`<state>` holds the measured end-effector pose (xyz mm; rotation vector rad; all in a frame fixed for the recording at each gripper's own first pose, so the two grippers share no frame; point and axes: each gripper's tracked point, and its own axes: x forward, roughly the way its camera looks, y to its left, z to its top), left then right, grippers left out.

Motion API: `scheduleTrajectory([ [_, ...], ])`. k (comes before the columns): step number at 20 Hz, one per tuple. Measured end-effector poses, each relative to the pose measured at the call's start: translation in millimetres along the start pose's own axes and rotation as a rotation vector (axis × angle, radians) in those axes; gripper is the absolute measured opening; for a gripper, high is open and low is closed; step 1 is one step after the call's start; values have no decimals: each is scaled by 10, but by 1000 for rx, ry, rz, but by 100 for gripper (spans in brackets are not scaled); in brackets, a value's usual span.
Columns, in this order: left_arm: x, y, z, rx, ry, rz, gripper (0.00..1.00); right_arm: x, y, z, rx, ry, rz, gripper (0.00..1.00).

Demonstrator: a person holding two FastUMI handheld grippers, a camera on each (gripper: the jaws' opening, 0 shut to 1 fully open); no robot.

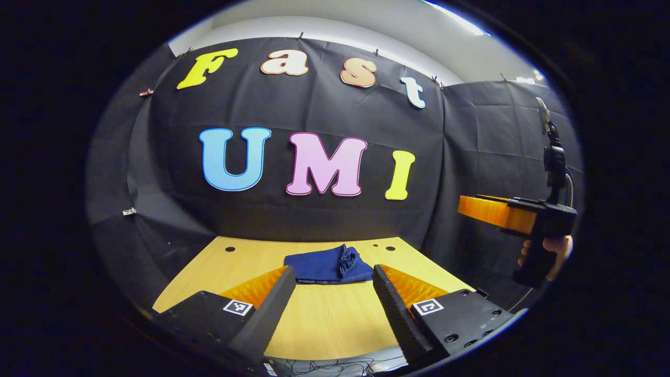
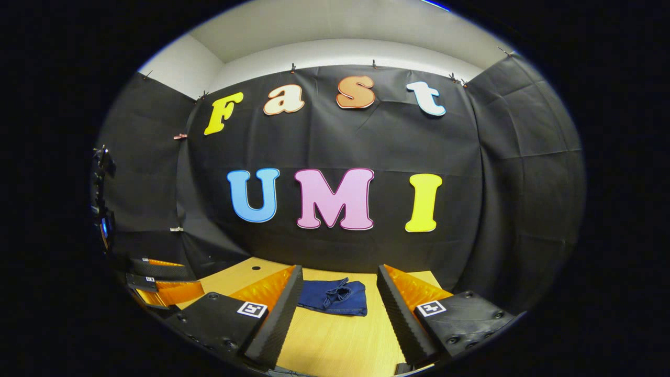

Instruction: Grasp the waist and the cuffs of the jeans and fold them to make the two legs overlap; first hold the waist and fold one-third of the jeans toward the cuffs, then hold the cuffs and fold the remaining one-third in the same direction to finish folding.

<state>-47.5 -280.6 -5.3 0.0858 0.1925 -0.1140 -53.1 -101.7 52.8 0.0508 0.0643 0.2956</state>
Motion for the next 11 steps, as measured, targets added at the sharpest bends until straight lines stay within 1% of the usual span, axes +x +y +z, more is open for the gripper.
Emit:
scheduleTrajectory([
  [4,-23,87,88,-5,-15,20,95,-29,-63,62,43,3,-23,87],
  [10,51,125,218,-17,-36,22,95,-94,-206,150,-24,-20,-47,88],
  [11,68,128,227,-14,-42,22,96,-94,-214,165,-24,-24,-53,97],
])
